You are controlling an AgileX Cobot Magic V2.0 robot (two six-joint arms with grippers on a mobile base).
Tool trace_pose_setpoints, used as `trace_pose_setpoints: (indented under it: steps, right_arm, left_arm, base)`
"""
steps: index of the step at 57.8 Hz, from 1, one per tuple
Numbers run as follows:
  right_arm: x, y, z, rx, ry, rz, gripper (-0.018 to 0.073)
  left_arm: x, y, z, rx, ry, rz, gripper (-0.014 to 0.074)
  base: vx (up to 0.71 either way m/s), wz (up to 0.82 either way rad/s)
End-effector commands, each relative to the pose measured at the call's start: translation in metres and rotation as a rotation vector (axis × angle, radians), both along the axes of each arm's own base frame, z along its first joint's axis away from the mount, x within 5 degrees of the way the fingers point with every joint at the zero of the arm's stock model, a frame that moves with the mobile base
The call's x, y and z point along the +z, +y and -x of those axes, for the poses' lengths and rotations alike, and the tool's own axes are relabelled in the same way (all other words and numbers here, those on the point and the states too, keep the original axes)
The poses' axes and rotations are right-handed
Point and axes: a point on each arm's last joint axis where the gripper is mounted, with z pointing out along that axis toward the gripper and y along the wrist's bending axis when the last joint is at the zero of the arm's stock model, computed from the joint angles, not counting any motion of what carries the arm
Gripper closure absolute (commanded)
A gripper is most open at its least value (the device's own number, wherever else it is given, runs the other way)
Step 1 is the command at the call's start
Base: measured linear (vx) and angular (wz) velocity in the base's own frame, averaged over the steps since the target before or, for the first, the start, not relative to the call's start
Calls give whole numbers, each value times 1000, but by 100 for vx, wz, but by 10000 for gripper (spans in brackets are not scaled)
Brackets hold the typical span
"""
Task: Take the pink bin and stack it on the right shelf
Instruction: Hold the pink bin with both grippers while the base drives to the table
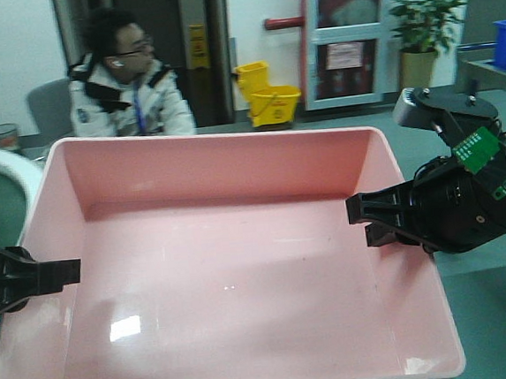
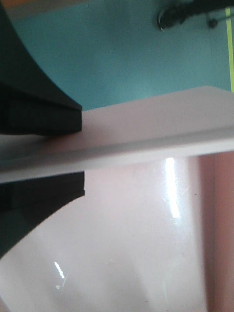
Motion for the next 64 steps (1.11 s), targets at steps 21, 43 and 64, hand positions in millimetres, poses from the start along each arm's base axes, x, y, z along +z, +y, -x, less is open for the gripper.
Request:
trace_pose_setpoints:
  steps: [21, 43, 64]
  right_arm:
    - [27, -11, 1, -28, -179, 27, 568]
    - [27, -11, 1, -28, -179, 27, 568]
    - [27, -11, 1, -28, -179, 27, 568]
  left_arm:
    - [20, 4, 5, 16, -114, 2, 604]
    - [20, 4, 5, 16, -114, 2, 604]
    - [20, 4, 5, 16, -114, 2, 604]
  base:
    - [21, -49]
    - [32, -37]
    - [40, -16]
